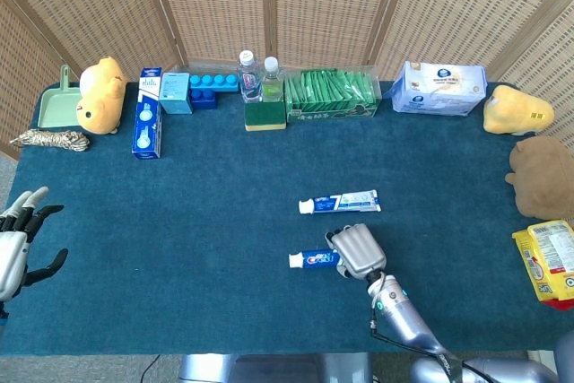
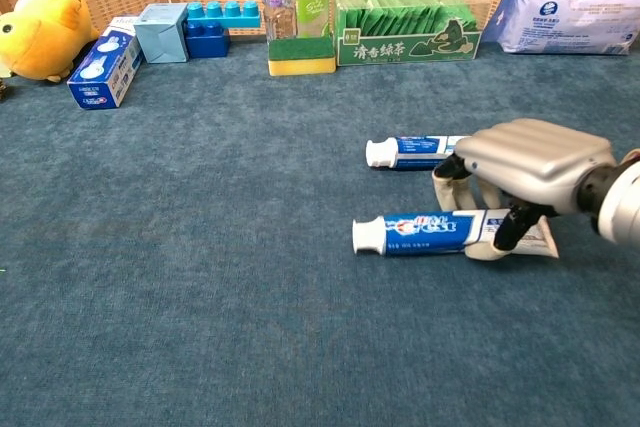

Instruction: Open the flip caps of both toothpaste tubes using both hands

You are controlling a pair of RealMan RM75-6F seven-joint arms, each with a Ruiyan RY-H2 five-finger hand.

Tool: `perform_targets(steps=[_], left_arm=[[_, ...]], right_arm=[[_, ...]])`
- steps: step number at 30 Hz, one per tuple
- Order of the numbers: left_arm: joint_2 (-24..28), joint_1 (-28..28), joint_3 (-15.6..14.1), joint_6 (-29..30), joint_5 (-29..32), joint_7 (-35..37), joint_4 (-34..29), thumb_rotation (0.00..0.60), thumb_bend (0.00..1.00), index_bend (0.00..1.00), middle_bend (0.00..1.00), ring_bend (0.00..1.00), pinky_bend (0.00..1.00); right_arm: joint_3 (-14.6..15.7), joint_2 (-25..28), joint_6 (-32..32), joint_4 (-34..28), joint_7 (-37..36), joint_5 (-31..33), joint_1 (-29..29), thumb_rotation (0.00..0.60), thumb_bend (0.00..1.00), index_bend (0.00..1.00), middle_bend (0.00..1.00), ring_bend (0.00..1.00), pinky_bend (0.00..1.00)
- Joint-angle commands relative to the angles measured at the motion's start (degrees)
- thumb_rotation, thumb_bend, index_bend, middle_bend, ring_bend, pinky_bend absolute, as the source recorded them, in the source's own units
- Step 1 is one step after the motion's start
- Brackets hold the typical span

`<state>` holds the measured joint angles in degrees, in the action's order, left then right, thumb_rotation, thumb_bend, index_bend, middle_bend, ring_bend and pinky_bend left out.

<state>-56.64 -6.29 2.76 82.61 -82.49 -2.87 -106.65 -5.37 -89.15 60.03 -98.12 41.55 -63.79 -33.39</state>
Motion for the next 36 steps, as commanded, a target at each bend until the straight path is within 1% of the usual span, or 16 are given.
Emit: perform_targets(steps=[1, 4, 8, 12, 14, 18, 23, 26, 36], left_arm=[[0.05, -0.15, -0.21, -0.47, -0.17, -0.18, -0.45, 0.600, 0.30, 0.20, 0.07, 0.03, 0.12], [0.00, -0.47, -0.31, -1.08, -0.28, -0.49, -0.92, 0.600, 0.30, 0.20, 0.07, 0.04, 0.14], [-0.14, -1.29, -0.34, -2.50, -0.20, -1.14, -1.52, 0.600, 0.30, 0.20, 0.08, 0.05, 0.18], [-0.22, -2.25, -0.13, -3.86, 0.12, -2.03, -2.15, 0.600, 0.30, 0.20, 0.09, 0.07, 0.21], [-0.46, -2.95, 0.11, -4.72, 0.43, -2.71, -2.65, 0.600, 0.30, 0.20, 0.10, 0.09, 0.23], [-0.89, -4.33, 0.31, -6.82, 1.21, -3.96, -3.20, 0.600, 0.30, 0.21, 0.11, 0.13, 0.26], [-2.22, -6.23, 0.66, -8.84, 1.39, -6.55, -3.57, 0.600, 0.30, 0.21, 0.12, 0.13, 0.26], [-3.66, -7.49, 0.83, -9.70, 0.56, -8.22, -3.50, 0.600, 0.30, 0.21, 0.12, 0.13, 0.26], [-7.38, -11.87, 1.31, -13.26, -2.07, -12.29, -3.73, 0.600, 0.30, 0.20, 0.10, 0.10, 0.24]], right_arm=[[0.09, 3.22, -0.69, -0.93, -8.14, -3.64, 0.84, 0.600, 0.40, 0.90, 0.67, 0.59, 0.66], [0.20, 5.36, -0.88, -1.29, -13.95, -5.79, 1.52, 0.600, 0.41, 0.91, 0.69, 0.61, 0.68], [-0.50, 8.47, -2.22, -2.28, -23.01, -6.08, 2.36, 0.600, 0.42, 0.91, 0.70, 0.63, 0.70], [-0.70, 10.49, -3.10, -2.63, -29.25, -6.85, 2.93, 0.600, 0.42, 0.91, 0.71, 0.64, 0.72], [-1.05, 11.99, -4.49, -3.42, -34.67, -6.76, 3.23, 0.600, 0.42, 0.91, 0.71, 0.65, 0.72], [-1.28, 14.09, -5.98, -3.93, -41.52, -7.80, 3.59, 0.600, 0.43, 0.91, 0.71, 0.66, 0.73], [-1.60, 16.09, -7.13, -5.26, -49.61, -8.94, 4.20, 0.600, 0.43, 0.91, 0.72, 0.66, 0.73], [-1.64, 16.83, -7.75, -6.01, -52.84, -9.59, 4.30, 0.600, 0.43, 0.91, 0.72, 0.67, 0.73], [-1.26, 17.49, -9.27, -7.89, -55.81, -10.18, 3.75, 0.600, 0.43, 0.91, 0.72, 0.67, 0.73]])
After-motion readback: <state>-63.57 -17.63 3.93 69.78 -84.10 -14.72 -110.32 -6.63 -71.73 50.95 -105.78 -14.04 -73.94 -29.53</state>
